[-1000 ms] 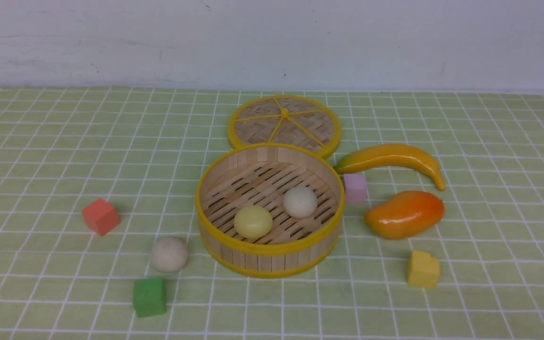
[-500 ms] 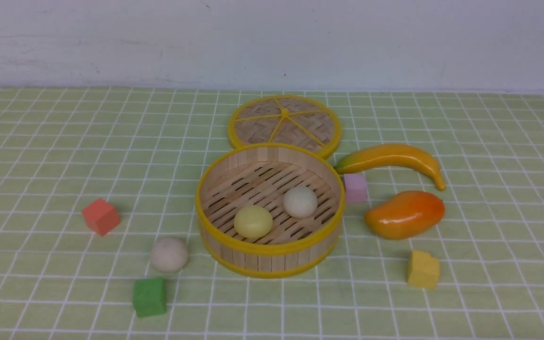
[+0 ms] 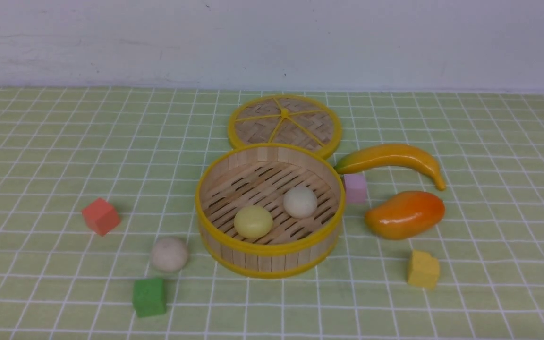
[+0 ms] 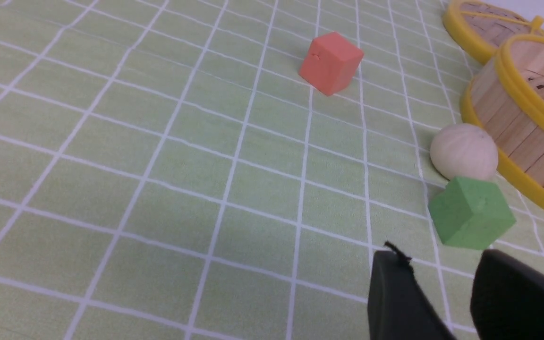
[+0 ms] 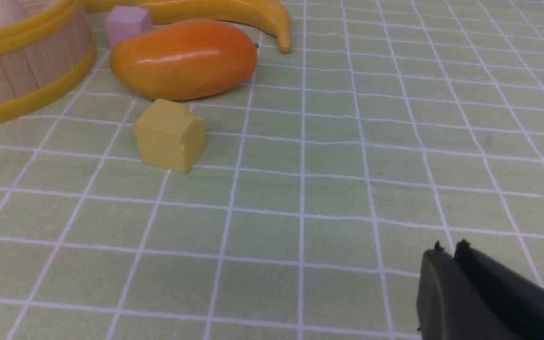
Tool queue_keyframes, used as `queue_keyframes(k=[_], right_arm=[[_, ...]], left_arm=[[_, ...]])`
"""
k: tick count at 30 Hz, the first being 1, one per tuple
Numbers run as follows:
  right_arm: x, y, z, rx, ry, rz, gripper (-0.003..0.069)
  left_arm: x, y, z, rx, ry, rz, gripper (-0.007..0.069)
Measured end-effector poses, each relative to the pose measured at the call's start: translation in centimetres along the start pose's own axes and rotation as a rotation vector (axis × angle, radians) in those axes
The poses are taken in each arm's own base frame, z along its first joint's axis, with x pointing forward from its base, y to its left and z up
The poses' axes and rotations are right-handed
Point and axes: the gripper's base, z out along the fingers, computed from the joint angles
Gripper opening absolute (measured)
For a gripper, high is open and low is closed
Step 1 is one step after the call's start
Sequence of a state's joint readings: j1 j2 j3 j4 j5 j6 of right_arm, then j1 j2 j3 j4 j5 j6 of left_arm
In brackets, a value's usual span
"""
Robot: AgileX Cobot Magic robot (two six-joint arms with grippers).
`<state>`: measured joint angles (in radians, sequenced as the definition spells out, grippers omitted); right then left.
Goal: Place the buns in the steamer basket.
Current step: Use the left arm to grab a steamed stuffed bun
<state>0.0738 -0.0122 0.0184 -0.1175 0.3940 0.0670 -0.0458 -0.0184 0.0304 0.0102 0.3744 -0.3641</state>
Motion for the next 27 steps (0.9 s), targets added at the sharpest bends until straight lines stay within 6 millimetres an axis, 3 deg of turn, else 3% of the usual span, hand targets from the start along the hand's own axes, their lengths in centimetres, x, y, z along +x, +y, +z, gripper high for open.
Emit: queue_keyframes(k=[27], right_arm=[[0.01,0.02,0.0,-0.004,0.001,-0.001,0.0057]], left_arm=[[0.0,0.0,0.0,0.0,0.0,0.0,0.0238]])
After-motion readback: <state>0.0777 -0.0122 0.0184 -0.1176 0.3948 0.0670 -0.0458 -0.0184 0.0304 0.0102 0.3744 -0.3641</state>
